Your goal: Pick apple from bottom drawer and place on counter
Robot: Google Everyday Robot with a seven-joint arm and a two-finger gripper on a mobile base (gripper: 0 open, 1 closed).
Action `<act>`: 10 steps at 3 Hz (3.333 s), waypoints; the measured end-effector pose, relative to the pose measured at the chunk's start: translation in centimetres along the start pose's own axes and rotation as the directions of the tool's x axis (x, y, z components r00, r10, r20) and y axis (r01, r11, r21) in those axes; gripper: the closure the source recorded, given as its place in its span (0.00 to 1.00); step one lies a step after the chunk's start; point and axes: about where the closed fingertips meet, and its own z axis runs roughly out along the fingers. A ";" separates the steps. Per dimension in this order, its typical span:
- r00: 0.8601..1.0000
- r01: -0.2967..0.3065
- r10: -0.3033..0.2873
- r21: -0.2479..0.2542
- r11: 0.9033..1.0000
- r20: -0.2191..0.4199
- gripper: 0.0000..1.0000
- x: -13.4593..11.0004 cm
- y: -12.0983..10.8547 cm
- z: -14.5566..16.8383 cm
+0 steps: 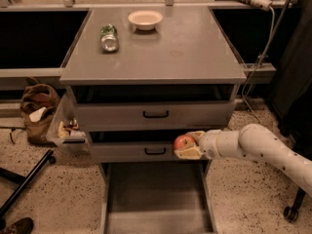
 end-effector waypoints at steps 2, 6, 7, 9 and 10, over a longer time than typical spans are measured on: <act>0.981 0.170 -0.179 0.114 0.979 0.075 1.00 -8.0 1.4 -9.8; 0.853 0.485 -0.514 0.234 0.843 0.084 1.00 -32.4 3.9 -16.3; 0.853 0.485 -0.514 0.233 0.843 0.084 1.00 -32.4 3.9 -16.2; 0.866 0.478 -0.500 0.255 0.841 0.027 1.00 -34.6 -2.6 -11.2; 0.872 0.484 -0.489 0.191 0.854 -0.023 1.00 -35.1 -5.2 -7.2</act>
Offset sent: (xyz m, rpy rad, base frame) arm -0.0525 -0.0420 0.2308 -0.0953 -0.4035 0.0186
